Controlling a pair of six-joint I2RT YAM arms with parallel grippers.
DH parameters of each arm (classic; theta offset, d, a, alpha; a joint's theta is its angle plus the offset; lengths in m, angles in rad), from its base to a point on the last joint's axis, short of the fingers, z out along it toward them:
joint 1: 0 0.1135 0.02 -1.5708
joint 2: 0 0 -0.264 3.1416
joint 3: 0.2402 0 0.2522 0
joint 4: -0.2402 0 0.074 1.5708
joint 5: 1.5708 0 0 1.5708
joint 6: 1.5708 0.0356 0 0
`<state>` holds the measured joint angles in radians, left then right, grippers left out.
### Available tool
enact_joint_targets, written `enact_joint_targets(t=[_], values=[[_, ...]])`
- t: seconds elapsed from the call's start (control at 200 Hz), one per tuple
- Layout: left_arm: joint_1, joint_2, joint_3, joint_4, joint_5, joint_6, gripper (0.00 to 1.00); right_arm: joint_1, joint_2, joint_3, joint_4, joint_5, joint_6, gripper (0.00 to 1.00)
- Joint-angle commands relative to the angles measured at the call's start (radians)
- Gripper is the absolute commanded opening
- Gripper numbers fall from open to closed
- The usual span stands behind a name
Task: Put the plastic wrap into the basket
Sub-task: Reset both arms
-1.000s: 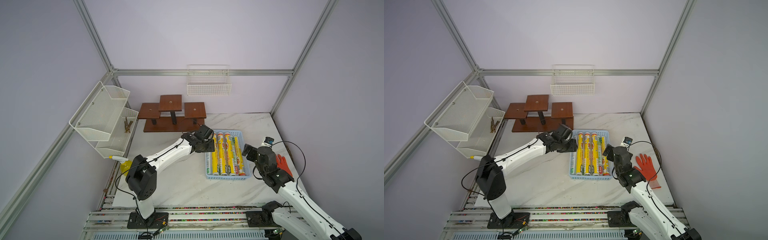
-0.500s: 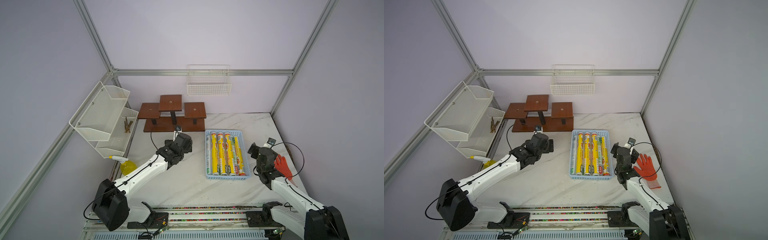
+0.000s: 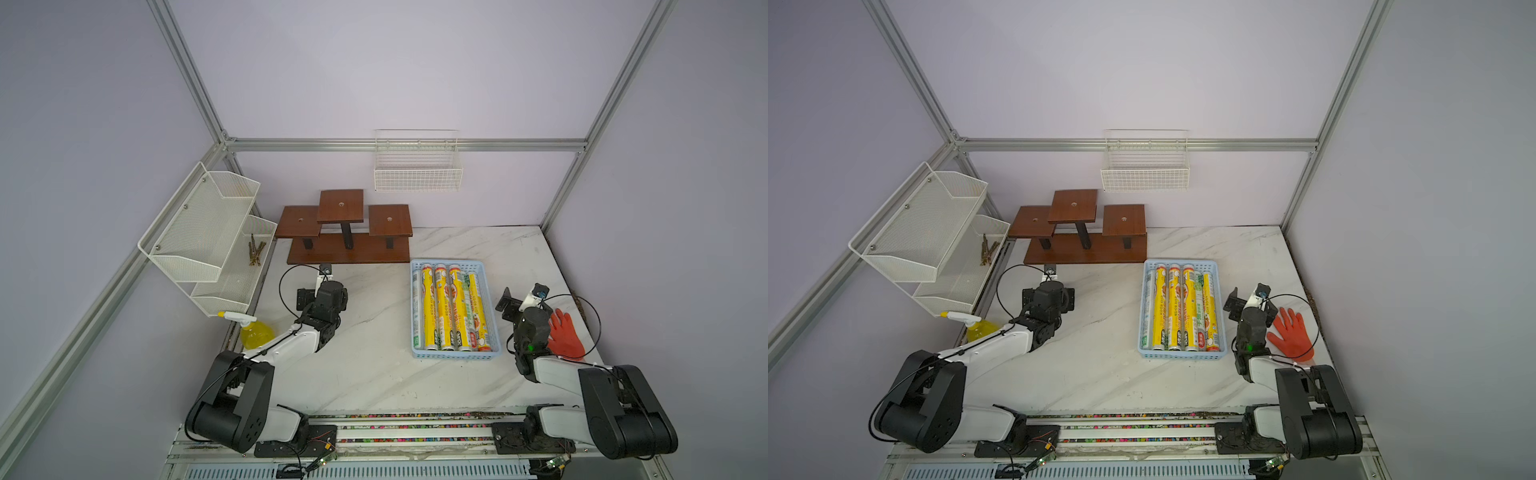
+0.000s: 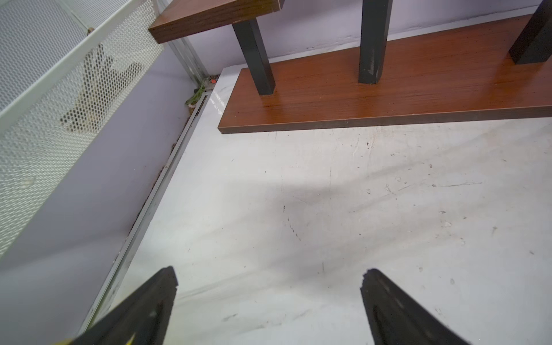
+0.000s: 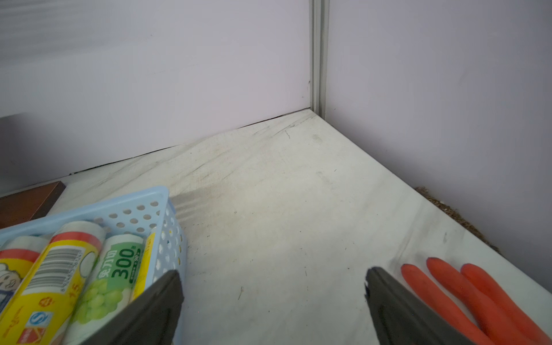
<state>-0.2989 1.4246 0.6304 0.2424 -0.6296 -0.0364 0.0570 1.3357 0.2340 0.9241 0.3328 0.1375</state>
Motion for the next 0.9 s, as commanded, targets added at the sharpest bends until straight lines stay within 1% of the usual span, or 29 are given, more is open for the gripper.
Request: enact_joint_targets(t=[0.0, 0.05, 0.09, 0.125, 0.2, 0.245, 0.285, 0.315, 0.365, 0.455, 0.515, 0.585, 0.635, 0.675, 0.73, 0.8, 0.895], values=[[0.026, 0.063, 0.014, 0.214, 0.051, 0.153, 1.0, -0.003, 0.027, -0.003, 0.169, -0.06, -0.045, 1.0], [0.038, 0.073, 0.008, 0.254, 0.062, 0.181, 1.0, -0.005, 0.04, 0.003, 0.173, -0.043, -0.037, 1.0], [0.053, 0.078, -0.019, 0.31, 0.091, 0.206, 1.0, -0.004, 0.056, 0.005, 0.172, -0.058, -0.043, 1.0], [0.075, 0.082, -0.043, 0.359, 0.119, 0.204, 1.0, -0.005, 0.077, 0.004, 0.186, -0.067, -0.046, 1.0], [0.13, 0.078, -0.072, 0.364, 0.184, 0.147, 1.0, -0.004, 0.149, -0.024, 0.329, -0.063, -0.044, 1.0], [0.152, 0.073, -0.119, 0.423, 0.223, 0.131, 1.0, -0.004, 0.193, -0.045, 0.424, -0.067, -0.052, 1.0], [0.171, 0.075, -0.157, 0.486, 0.24, 0.113, 1.0, -0.005, 0.241, -0.059, 0.481, -0.098, -0.07, 1.0], [0.183, 0.084, -0.184, 0.537, 0.253, 0.104, 1.0, 0.0, 0.263, -0.067, 0.523, -0.09, -0.076, 1.0], [0.196, 0.096, -0.209, 0.607, 0.273, 0.1, 1.0, 0.006, 0.241, -0.068, 0.486, -0.063, -0.068, 1.0], [0.219, 0.091, -0.205, 0.58, 0.314, 0.081, 1.0, 0.006, 0.222, -0.054, 0.43, 0.009, -0.031, 1.0], [0.249, 0.103, -0.215, 0.602, 0.35, 0.056, 1.0, 0.006, 0.228, -0.053, 0.441, 0.008, -0.036, 1.0], [0.278, 0.125, -0.232, 0.632, 0.419, 0.036, 1.0, 0.006, 0.242, -0.057, 0.471, 0.005, -0.041, 1.0], [0.282, 0.148, -0.257, 0.719, 0.426, 0.042, 1.0, 0.006, 0.245, -0.058, 0.475, 0.005, -0.042, 1.0], [0.283, 0.155, -0.258, 0.727, 0.428, 0.043, 1.0, 0.006, 0.243, -0.053, 0.462, 0.005, -0.042, 1.0], [0.29, 0.145, -0.242, 0.679, 0.429, 0.032, 1.0, 0.007, 0.241, -0.038, 0.43, -0.004, -0.047, 1.0], [0.296, 0.143, -0.238, 0.668, 0.432, 0.026, 1.0, 0.007, 0.241, -0.004, 0.362, -0.036, -0.06, 1.0], [0.297, 0.143, -0.239, 0.671, 0.436, 0.027, 1.0, 0.007, 0.236, 0.058, 0.243, -0.145, -0.1, 1.0]])
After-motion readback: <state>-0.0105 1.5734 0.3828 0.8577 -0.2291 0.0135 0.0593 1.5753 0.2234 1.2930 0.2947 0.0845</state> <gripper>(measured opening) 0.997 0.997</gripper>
